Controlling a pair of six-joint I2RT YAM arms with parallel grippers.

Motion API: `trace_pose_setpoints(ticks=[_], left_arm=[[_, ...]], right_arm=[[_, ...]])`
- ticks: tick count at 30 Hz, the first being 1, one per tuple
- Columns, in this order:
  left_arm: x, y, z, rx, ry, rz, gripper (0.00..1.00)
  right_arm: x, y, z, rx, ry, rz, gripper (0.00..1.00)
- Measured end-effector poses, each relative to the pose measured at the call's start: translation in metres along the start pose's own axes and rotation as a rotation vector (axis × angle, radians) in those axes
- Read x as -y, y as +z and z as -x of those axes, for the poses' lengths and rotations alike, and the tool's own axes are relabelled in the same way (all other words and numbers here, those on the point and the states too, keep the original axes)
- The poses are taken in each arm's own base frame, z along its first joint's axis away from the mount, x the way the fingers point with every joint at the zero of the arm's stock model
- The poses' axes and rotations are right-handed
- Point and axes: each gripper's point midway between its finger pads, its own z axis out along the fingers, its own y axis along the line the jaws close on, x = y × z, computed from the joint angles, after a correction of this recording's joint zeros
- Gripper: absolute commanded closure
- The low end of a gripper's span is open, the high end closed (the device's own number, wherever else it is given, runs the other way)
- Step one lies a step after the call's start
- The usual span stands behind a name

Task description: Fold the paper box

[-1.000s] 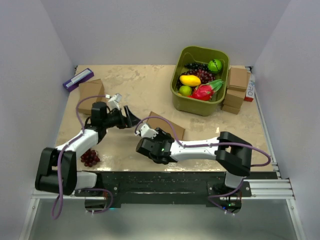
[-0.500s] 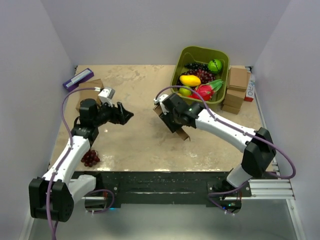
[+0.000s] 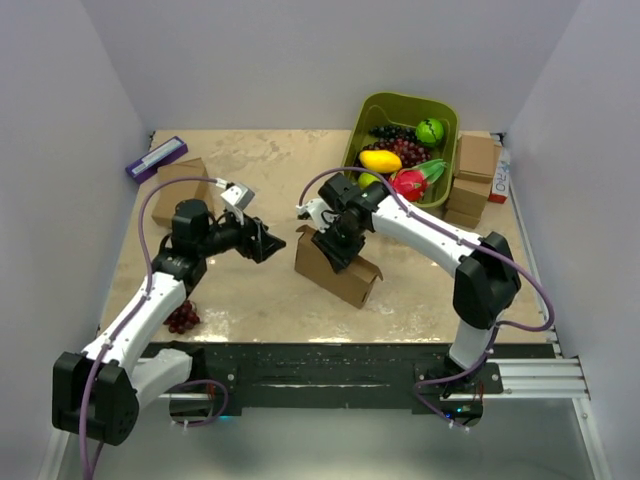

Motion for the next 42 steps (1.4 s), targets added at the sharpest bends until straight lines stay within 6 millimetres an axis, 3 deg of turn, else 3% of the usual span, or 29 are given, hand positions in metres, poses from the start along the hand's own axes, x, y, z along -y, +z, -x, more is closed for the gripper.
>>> trace_pose_setpoints(ticks=[2,7,12,17,26,31,37,42], left_arm=[[0.005,0.002,0.000,-0.002,0.010,-0.019,0.24],[0.012,0.009,-0.008,-0.031,0.022,-0.047,0.24],[0.011,0.010,-0.009,-0.034,0.027,-0.044,0.24],[0.012,0.011,-0.011,-0.039,0.027,-0.049,0.24],[0.016,0.014,-0.013,-0.048,0.060,-0.063,0.24],[0.018,0.019,-0.021,-0.073,0.102,-0.061,0.24],[0.011,0.022,-0.025,-0.088,0.120,-0.026,0.30],[0.008,0.028,-0.029,-0.109,0.121,-0.015,0.31]], right_arm=[[0.001,0.002,0.000,-0.005,-0.005,0.003,0.52],[0.003,0.001,0.002,0.001,-0.007,-0.006,0.30],[0.007,-0.008,0.008,0.047,-0.011,-0.043,0.22],[0.008,-0.037,0.019,0.155,-0.015,-0.089,0.19],[0.001,-0.060,0.014,0.278,0.051,-0.111,0.16],[-0.004,-0.087,0.006,0.383,0.155,-0.137,0.16],[-0.004,-0.120,-0.014,0.484,0.314,-0.195,0.27],[-0.003,-0.107,-0.048,0.450,0.467,-0.224,0.35]])
